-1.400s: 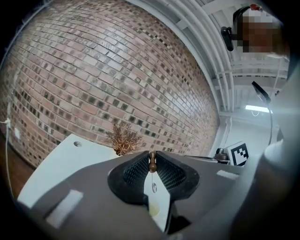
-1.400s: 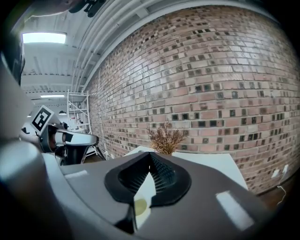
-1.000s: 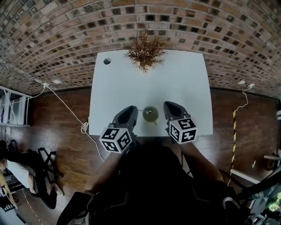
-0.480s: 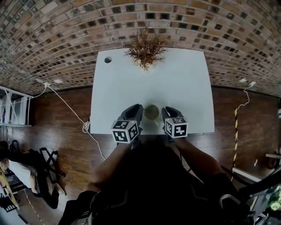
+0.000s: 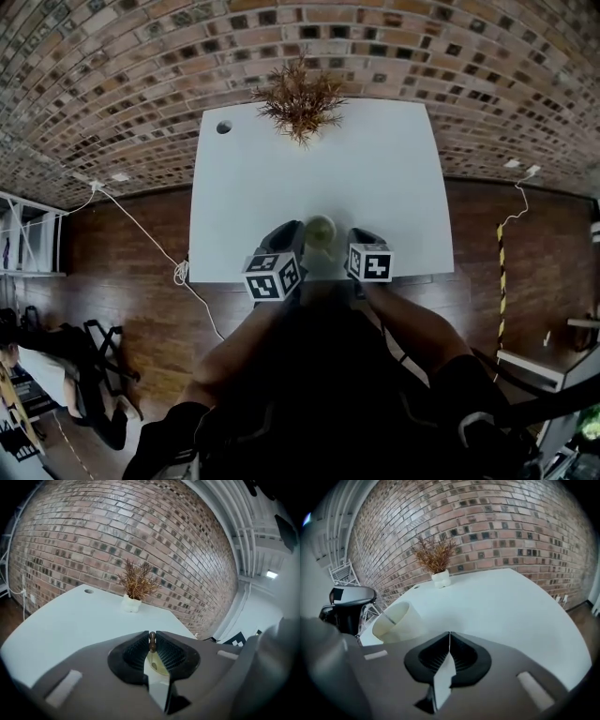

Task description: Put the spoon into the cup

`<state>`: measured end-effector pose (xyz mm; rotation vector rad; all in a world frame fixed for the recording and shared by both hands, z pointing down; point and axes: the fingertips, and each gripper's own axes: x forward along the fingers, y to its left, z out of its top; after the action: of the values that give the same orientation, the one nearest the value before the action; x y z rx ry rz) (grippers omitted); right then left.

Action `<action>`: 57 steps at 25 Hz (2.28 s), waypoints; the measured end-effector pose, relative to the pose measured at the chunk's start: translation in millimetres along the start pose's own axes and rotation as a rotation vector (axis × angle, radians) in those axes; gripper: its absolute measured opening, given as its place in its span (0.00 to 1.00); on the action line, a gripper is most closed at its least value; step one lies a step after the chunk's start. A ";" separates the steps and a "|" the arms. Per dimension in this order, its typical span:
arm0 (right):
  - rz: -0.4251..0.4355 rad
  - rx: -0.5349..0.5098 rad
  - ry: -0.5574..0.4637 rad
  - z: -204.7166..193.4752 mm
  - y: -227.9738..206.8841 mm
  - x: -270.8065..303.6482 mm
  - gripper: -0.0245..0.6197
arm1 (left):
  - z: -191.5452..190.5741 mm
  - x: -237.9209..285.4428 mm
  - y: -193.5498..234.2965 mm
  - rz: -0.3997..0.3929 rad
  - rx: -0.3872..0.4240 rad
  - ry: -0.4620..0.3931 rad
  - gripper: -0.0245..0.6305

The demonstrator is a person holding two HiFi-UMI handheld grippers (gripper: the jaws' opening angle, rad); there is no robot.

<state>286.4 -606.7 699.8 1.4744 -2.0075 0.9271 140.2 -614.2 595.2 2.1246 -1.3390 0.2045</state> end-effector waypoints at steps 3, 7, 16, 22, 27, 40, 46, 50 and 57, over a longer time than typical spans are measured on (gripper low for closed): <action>0.011 -0.057 0.025 -4.6 8.6 0.0 0.05 | -6.4 2.2 6.8 0.027 -0.033 0.004 0.10; 0.030 -0.055 0.025 -6.1 16.8 -3.5 0.05 | -12.5 2.2 8.5 0.032 -0.051 0.010 0.10; 0.044 -0.017 0.032 -9.5 6.7 -9.4 0.05 | -19.2 2.1 7.2 0.049 -0.027 0.009 0.11; 0.048 -0.017 0.033 -9.9 -0.6 -11.4 0.05 | -26.1 3.6 8.0 0.049 -0.044 0.018 0.17; 0.066 -0.002 0.021 -7.3 -0.1 -12.1 0.05 | -24.4 -5.4 2.2 -0.020 -0.056 -0.012 0.29; 0.176 -0.005 -0.056 52.6 19.1 -61.9 0.05 | 55.3 -72.3 -17.5 -0.130 0.004 -0.260 0.20; 0.270 -0.092 -0.174 97.6 42.2 -109.3 0.05 | 94.6 -109.5 -50.9 -0.103 0.117 -0.324 0.04; 0.337 -0.158 -0.265 123.8 59.7 -146.3 0.05 | 106.5 -128.5 -69.0 -0.159 0.162 -0.308 0.04; 0.357 -0.127 -0.374 146.7 104.3 -185.4 0.05 | 118.9 -172.0 -73.0 -0.259 0.244 -0.269 0.04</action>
<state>245.6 -581.2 445.9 1.3171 -2.6124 0.6731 99.0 -528.4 395.3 2.5803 -1.2161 -0.0283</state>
